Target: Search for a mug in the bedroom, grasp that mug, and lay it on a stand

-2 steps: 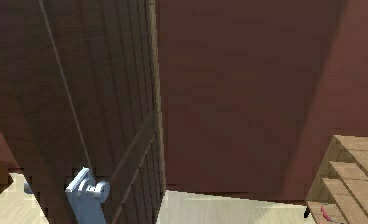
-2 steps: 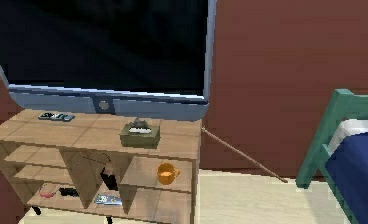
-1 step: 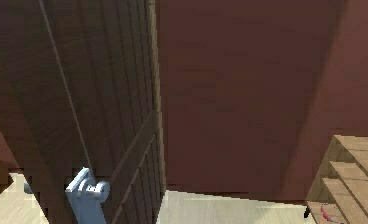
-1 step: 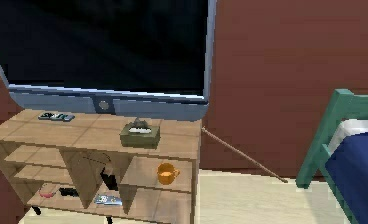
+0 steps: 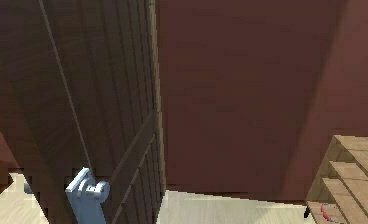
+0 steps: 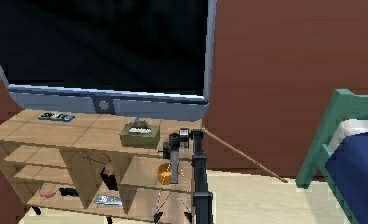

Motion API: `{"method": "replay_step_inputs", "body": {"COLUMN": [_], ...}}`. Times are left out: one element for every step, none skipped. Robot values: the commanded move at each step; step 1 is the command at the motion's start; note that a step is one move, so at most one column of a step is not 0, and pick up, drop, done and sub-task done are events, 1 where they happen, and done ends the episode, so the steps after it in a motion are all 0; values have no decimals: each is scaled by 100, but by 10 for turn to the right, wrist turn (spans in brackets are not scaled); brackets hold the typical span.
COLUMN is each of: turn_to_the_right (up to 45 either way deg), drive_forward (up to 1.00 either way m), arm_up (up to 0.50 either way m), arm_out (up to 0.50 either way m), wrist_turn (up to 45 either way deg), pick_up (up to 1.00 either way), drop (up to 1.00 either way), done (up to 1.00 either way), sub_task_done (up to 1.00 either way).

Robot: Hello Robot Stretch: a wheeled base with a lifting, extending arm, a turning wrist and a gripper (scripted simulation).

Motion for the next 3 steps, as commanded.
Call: {"method": "replay_step_inputs", "body": {"turn_to_the_right": [0,0,0], "drive_forward": [0,0,0], "arm_up": [0,0,0], "arm_out": [0,0,0], "wrist_turn": [450,450,450], "pick_up": [0,0,0], "drop": [0,0,0], "done": [0,0,0], "sub_task_done": [0,0,0]}}
